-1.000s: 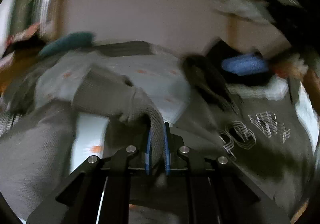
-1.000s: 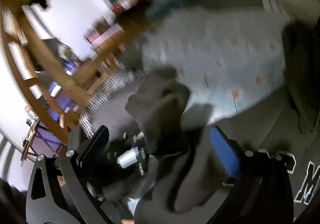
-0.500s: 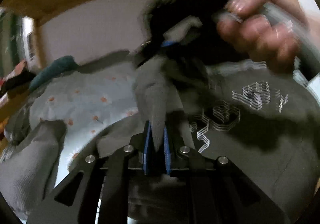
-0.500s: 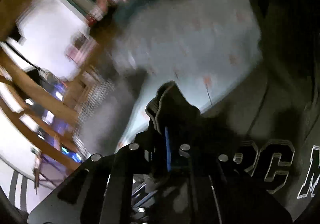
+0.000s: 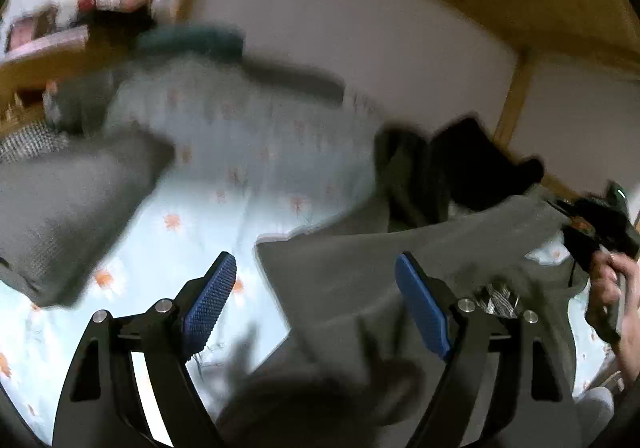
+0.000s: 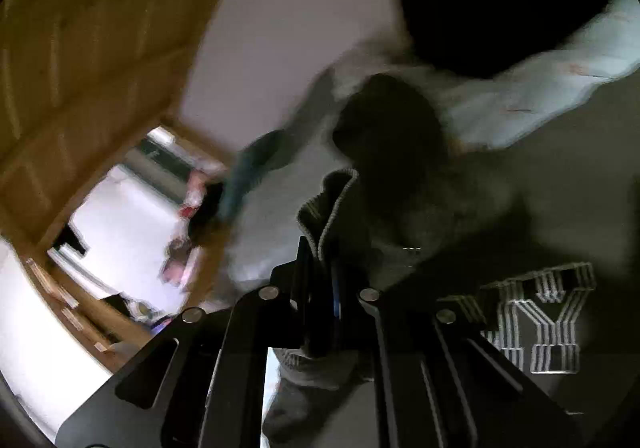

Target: Fold large clothes

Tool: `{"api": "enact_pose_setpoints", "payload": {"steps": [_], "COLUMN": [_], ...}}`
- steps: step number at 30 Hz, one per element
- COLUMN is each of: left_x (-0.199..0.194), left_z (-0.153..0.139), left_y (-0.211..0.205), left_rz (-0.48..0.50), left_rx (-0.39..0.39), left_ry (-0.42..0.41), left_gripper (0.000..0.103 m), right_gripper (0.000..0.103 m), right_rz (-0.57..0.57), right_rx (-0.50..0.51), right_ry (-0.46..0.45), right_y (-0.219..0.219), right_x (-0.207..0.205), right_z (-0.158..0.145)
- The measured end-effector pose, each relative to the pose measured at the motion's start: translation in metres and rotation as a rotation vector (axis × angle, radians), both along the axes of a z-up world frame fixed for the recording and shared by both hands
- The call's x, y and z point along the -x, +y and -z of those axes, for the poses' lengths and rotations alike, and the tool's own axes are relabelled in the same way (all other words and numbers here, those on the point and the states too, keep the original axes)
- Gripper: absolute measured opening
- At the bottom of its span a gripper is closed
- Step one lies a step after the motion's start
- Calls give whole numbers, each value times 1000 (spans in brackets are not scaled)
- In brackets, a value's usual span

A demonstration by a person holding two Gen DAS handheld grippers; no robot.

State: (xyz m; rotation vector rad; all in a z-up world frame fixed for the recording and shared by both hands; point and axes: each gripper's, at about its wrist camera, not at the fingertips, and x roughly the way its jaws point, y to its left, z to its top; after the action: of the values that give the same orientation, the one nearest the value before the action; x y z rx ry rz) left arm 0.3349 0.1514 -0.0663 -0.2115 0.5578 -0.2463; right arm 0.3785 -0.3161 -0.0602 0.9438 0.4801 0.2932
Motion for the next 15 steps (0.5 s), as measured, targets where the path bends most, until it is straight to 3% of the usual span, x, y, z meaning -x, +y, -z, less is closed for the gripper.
{"api": "enact_pose_setpoints", "payload": {"steps": [4,7,10,11,12,13,14,15], "left_x": [-44,-77,-99,-109,-130,-151,-167,-180], "left_z": [22,42,34,29,31,40,50,63], "left_y": [-7,-17,-29,-36,-48,-56,-64,-71], "left_rz": [-43,10,24,15,9,28,75,125], "left_rx": [-23,20,60,33,-25,-56,-50,-15], "left_ry": [146,285,241,226,260,341,437,521], "left_gripper": [80,80,80,80,80,74,59,27], "right_gripper": [9,9,9,9,9,9,9,9], "right_rz": [81,88,59,47,40,31,25,12], "right_rx": [-29,-65,-49,-51,-54,-60,-61,-58], "right_ry": [53,57,54,48,45,41,39,33], "right_y": [-48,-68,-69,-68,-72,-73,-72,-71], "right_x": [28,39,43,45,45,45,46,46], "right_z": [36,54,63,67,72,76,78,80]}}
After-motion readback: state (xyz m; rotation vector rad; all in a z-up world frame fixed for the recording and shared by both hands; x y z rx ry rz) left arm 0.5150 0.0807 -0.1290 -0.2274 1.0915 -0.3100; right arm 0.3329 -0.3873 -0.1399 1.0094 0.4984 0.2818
